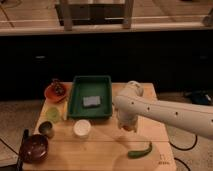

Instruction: Place apple in paper cup

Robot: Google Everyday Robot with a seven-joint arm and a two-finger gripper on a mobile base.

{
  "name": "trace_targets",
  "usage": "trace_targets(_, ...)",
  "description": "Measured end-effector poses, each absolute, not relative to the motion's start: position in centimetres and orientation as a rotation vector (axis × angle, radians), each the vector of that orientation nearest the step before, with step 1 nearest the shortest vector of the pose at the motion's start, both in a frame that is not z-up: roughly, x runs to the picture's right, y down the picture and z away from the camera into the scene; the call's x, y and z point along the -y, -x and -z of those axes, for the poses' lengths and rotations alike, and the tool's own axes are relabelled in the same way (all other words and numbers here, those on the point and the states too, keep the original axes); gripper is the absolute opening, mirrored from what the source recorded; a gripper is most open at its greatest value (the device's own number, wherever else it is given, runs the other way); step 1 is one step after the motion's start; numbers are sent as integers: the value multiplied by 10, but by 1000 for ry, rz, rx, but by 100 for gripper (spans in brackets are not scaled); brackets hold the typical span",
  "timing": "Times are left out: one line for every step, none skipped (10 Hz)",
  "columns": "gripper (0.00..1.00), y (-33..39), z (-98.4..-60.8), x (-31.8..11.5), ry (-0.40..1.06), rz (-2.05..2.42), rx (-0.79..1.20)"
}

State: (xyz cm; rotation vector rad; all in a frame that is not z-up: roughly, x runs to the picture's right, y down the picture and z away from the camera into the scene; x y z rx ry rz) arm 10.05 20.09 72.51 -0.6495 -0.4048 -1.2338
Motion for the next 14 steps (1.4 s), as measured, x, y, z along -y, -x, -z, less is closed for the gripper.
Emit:
trace_targets(1, -90, -724, -199, 645, 1249, 410)
trace_targets(1, -76, -723, -197, 637, 1273, 419)
trace_targets(1, -69, -723, -194, 629, 1296, 423)
trace_targets(1, -68, -722, -195, 629, 1304, 428)
trace_targets(1, -67, -720, -193, 623, 1319, 429)
trace_targets(1, -62, -719, -191, 619, 1329, 432)
trace_targets(1, -51, -718, -189, 612, 1347, 440)
trace_targets(1, -44, -716, -187, 606, 1359, 445)
trace_targets(1, -42, -716, -186, 605, 1367, 447)
trace_targets(1, -33, -716, -184, 599, 1386, 452)
trace_targets(1, -21, -716, -182, 590, 1409, 458)
trace_targets(1, -14, -715, -180, 585, 1421, 461)
trace_targets(1, -6, -715, -178, 578, 1436, 464)
trace_targets(1, -3, -716, -177, 573, 1445, 465)
